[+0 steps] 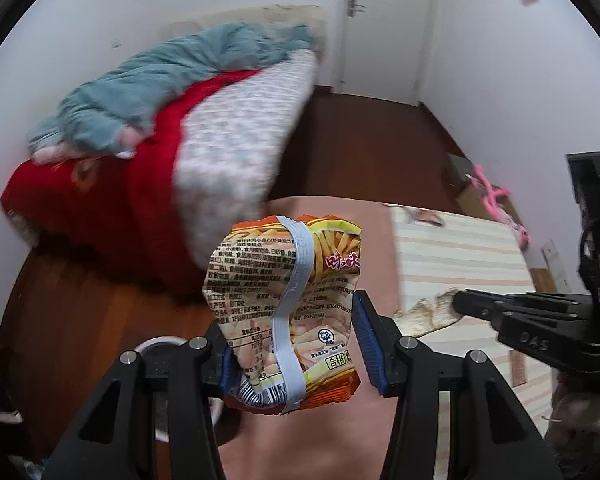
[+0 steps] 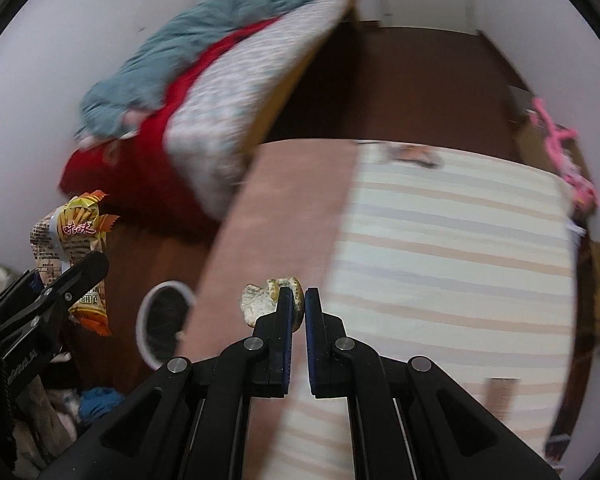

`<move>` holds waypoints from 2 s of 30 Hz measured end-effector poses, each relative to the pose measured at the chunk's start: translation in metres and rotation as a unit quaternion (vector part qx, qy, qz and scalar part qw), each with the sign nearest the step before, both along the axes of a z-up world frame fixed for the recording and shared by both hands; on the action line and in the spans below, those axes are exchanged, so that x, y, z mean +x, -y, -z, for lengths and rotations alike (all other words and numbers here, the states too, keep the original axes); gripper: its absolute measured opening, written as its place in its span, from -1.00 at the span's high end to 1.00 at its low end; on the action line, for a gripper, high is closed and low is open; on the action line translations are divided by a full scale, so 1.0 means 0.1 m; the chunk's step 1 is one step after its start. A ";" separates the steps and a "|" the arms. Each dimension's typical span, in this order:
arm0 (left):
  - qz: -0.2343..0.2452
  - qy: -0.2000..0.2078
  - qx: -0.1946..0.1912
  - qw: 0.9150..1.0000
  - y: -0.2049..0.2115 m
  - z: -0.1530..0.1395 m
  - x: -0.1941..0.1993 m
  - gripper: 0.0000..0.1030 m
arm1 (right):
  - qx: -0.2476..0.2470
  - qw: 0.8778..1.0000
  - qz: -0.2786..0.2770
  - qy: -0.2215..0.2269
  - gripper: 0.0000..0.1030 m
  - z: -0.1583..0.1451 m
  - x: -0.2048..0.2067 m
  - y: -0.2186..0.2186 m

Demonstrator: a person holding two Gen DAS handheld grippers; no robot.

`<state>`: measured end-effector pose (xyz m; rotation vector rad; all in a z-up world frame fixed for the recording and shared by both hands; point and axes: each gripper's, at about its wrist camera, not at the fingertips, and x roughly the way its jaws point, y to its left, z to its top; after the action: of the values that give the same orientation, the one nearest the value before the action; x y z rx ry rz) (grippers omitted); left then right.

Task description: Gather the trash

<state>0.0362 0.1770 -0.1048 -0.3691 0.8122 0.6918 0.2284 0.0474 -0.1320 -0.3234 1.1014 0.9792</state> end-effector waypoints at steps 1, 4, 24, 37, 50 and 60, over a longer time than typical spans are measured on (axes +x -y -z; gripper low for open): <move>-0.013 -0.001 0.002 1.000 -0.09 -0.01 -0.16 0.10 | 0.001 1.000 -0.015 -0.003 0.88 0.00 -0.17 -0.17; -0.045 -0.003 -0.003 0.999 -0.32 0.05 -0.52 0.10 | 0.001 0.998 -0.056 -0.010 0.88 0.06 -0.63 -0.62; -0.209 -0.005 -0.324 0.922 -2.25 2.46 -2.00 0.08 | -0.151 0.973 -0.168 -0.056 0.88 1.99 -2.25 -2.81; -0.280 -0.051 -0.332 0.899 -2.42 2.89 -2.37 -0.93 | -0.216 0.955 -0.174 -0.101 0.03 3.00 -2.31 -3.15; -0.301 -0.084 -0.229 0.922 -1.88 2.23 -2.66 -0.98 | -0.225 0.947 -0.226 -0.019 -1.00 2.53 -2.61 -2.95; -0.277 -0.062 -0.191 0.940 -1.43 1.49 -2.65 -0.98 | -0.180 0.956 -0.228 -0.032 -1.00 1.80 -2.71 -2.52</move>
<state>-0.2292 0.3198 -0.2543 -0.9377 0.9744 1.0899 -0.0425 0.2997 -0.3123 -0.8777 1.2954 1.1968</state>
